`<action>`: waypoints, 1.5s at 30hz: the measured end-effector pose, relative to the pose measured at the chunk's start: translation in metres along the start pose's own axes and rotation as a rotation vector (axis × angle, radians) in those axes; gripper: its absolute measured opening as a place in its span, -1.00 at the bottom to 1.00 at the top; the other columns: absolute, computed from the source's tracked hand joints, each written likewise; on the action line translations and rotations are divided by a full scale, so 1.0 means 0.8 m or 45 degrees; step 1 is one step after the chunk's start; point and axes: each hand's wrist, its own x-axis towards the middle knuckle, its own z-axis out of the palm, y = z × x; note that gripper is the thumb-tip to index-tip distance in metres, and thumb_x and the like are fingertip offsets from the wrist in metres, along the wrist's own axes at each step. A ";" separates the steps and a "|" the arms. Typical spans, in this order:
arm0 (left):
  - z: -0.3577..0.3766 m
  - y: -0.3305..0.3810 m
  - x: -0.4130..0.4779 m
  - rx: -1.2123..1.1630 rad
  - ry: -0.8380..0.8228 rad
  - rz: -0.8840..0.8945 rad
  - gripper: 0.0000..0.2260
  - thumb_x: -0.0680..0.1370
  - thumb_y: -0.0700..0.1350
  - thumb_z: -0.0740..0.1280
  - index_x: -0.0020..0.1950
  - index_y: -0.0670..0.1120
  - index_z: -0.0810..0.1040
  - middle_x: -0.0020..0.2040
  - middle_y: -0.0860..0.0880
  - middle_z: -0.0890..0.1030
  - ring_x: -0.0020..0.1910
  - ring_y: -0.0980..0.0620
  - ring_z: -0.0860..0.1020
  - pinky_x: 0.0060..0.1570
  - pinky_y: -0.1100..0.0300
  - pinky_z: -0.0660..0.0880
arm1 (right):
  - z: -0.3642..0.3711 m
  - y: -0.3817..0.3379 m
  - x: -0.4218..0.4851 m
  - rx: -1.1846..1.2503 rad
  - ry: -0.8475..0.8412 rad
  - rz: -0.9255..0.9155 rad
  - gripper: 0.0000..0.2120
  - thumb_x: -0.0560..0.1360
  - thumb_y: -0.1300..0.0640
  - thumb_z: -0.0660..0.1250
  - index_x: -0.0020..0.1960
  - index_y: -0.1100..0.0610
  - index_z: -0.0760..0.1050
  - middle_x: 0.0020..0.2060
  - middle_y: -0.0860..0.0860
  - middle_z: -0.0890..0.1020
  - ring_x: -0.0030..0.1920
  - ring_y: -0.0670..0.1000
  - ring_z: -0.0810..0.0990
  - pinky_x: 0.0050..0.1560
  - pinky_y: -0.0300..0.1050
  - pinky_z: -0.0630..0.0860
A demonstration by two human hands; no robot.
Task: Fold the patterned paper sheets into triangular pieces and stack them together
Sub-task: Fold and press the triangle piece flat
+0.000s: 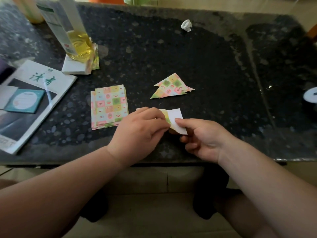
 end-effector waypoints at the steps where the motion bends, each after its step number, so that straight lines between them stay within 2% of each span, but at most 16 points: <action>1: 0.000 -0.001 0.000 -0.006 -0.009 0.013 -0.88 0.58 -0.16 0.40 0.01 -0.11 0.73 0.00 -0.03 0.66 -0.08 -0.06 0.60 -0.12 -0.04 0.58 | 0.000 -0.001 -0.003 -0.005 -0.015 -0.011 -0.83 0.56 0.09 0.45 0.07 0.16 0.63 -0.23 0.05 0.72 -0.47 -0.11 0.46 -0.57 -0.32 0.15; 4: 0.000 -0.005 -0.003 -0.016 -0.043 0.018 -0.89 0.58 -0.18 0.39 0.01 -0.13 0.72 0.01 -0.04 0.67 -0.07 -0.06 0.62 -0.10 -0.04 0.59 | -0.004 -0.004 -0.002 -0.160 0.057 -0.152 -0.79 0.58 0.00 0.42 0.03 0.15 0.64 -0.18 0.09 0.75 -0.48 -0.07 0.49 -0.53 -0.25 0.22; 5: 0.000 -0.007 -0.004 -0.014 -0.045 0.015 -0.90 0.57 -0.19 0.40 0.00 -0.14 0.72 0.00 -0.05 0.67 -0.08 -0.06 0.62 -0.10 -0.03 0.59 | -0.007 -0.004 -0.001 -0.361 0.145 -0.289 -0.80 0.59 -0.01 0.40 0.01 0.13 0.63 -0.18 0.08 0.76 -0.47 -0.07 0.51 -0.48 -0.20 0.29; 7: 0.002 -0.012 -0.008 -0.014 -0.030 -0.011 -0.92 0.55 -0.23 0.42 -0.02 -0.16 0.71 -0.02 -0.06 0.67 -0.08 -0.06 0.62 -0.08 -0.03 0.60 | -0.018 -0.003 0.000 -0.827 0.288 -0.665 -0.96 0.57 0.08 0.43 -0.02 0.04 0.61 -0.21 -0.02 0.74 -0.43 -0.15 0.54 -0.32 -0.16 0.44; 8: 0.002 -0.014 -0.011 -0.028 -0.015 -0.035 -0.93 0.55 -0.24 0.43 -0.03 -0.16 0.71 -0.03 -0.06 0.67 -0.08 -0.06 0.62 -0.07 -0.03 0.60 | -0.023 -0.002 -0.001 -1.021 0.259 -0.837 -0.89 0.53 0.14 0.47 0.02 -0.02 0.60 -0.20 -0.07 0.71 -0.39 -0.17 0.55 -0.28 -0.18 0.49; 10: 0.001 -0.017 -0.015 -0.068 0.022 -0.086 -0.94 0.55 -0.24 0.42 -0.02 -0.17 0.69 -0.04 -0.05 0.67 -0.07 -0.05 0.63 -0.07 -0.03 0.60 | -0.031 0.003 -0.002 -1.271 0.072 -1.015 -0.70 0.46 0.20 0.53 0.11 -0.09 0.60 -0.12 -0.13 0.64 -0.27 -0.11 0.57 -0.22 -0.23 0.53; 12: -0.003 -0.018 -0.017 -0.099 0.039 -0.110 -0.93 0.57 -0.23 0.40 0.01 -0.16 0.68 -0.02 -0.03 0.65 -0.07 -0.01 0.62 -0.10 -0.01 0.60 | -0.030 0.011 0.002 -1.347 -0.021 -1.169 -0.70 0.44 0.18 0.58 0.10 -0.07 0.64 -0.11 -0.15 0.59 -0.19 -0.10 0.56 -0.19 -0.30 0.48; 15: -0.006 -0.016 -0.018 -0.130 0.045 -0.111 -0.89 0.59 -0.19 0.38 0.05 -0.14 0.68 0.00 0.01 0.65 -0.10 0.03 0.63 -0.17 0.02 0.61 | -0.024 0.019 0.011 -1.254 -0.004 -1.413 -0.87 0.48 0.17 0.55 0.01 0.04 0.73 -0.19 -0.15 0.59 -0.15 -0.13 0.58 -0.14 -0.39 0.41; 19: -0.007 -0.011 -0.019 -0.192 0.008 -0.090 -0.85 0.63 -0.10 0.37 0.08 -0.13 0.70 -0.01 0.02 0.65 -0.11 0.02 0.64 -0.21 0.01 0.61 | -0.020 0.017 0.014 -1.234 0.067 -1.609 -0.92 0.51 0.22 0.51 -0.02 0.09 0.75 -0.22 -0.07 0.64 -0.16 -0.12 0.61 -0.12 -0.26 0.50; 25: -0.009 -0.010 -0.017 -0.157 0.005 -0.003 -0.85 0.63 -0.14 0.39 0.04 -0.18 0.72 0.03 -0.04 0.66 -0.12 -0.03 0.65 -0.22 0.01 0.62 | -0.024 0.017 0.012 -1.326 0.103 -1.735 -0.88 0.46 0.22 0.46 -0.03 0.14 0.74 -0.21 -0.02 0.65 -0.18 -0.05 0.62 -0.15 -0.03 0.56; 30: -0.002 -0.013 -0.022 -0.115 -0.002 0.034 -0.87 0.60 -0.18 0.40 0.01 -0.19 0.73 0.01 -0.08 0.66 -0.10 -0.03 0.65 -0.14 0.02 0.62 | -0.033 0.020 0.011 -1.322 0.023 -1.704 -0.90 0.46 0.24 0.51 -0.04 0.13 0.74 -0.18 -0.04 0.65 -0.15 -0.08 0.63 -0.14 -0.06 0.57; 35: 0.005 -0.013 -0.026 -0.084 -0.073 -0.020 -0.79 0.61 -0.10 0.33 0.03 -0.16 0.74 0.07 -0.08 0.65 -0.01 -0.04 0.63 0.00 0.06 0.61 | -0.037 0.027 0.016 -1.386 -0.004 -1.608 -0.90 0.49 0.20 0.49 -0.02 0.10 0.76 -0.16 -0.08 0.65 -0.14 -0.11 0.62 -0.15 -0.01 0.59; 38: 0.004 -0.014 -0.024 0.059 -0.229 -0.069 -0.71 0.61 0.03 0.27 0.02 -0.05 0.75 0.15 -0.05 0.62 0.14 -0.08 0.57 0.15 -0.03 0.56 | -0.034 0.028 0.017 -1.455 0.007 -1.607 -0.88 0.48 0.17 0.43 -0.06 0.10 0.75 -0.17 -0.07 0.62 -0.16 -0.06 0.61 -0.20 0.01 0.58; 42: -0.006 -0.009 -0.021 0.224 -0.469 -0.264 -0.65 0.63 0.20 0.16 0.26 0.19 0.65 0.39 0.09 0.50 0.38 -0.04 0.38 0.34 -0.09 0.29 | -0.033 0.030 0.018 -1.613 0.054 -1.513 -0.87 0.46 0.13 0.40 -0.09 0.06 0.73 -0.16 -0.07 0.58 -0.15 0.01 0.58 -0.21 0.03 0.57; 43: -0.009 -0.008 -0.022 0.252 -0.558 -0.273 -0.63 0.64 0.22 0.13 0.36 0.22 0.57 0.48 0.10 0.42 0.46 -0.03 0.32 0.40 -0.10 0.23 | -0.033 0.030 0.019 -1.640 0.043 -1.471 -0.89 0.48 0.13 0.42 -0.07 0.05 0.73 -0.14 -0.07 0.57 -0.13 0.01 0.57 -0.18 0.03 0.56; 45: -0.014 -0.008 -0.026 0.343 -0.812 -0.234 -0.51 0.66 0.26 0.08 0.59 0.24 0.26 0.64 0.12 0.13 0.61 0.00 0.07 0.55 -0.08 0.02 | -0.035 0.027 0.021 -1.657 -0.006 -1.389 -0.92 0.50 0.14 0.46 -0.03 0.03 0.72 -0.12 -0.11 0.55 -0.10 -0.03 0.56 -0.10 0.01 0.55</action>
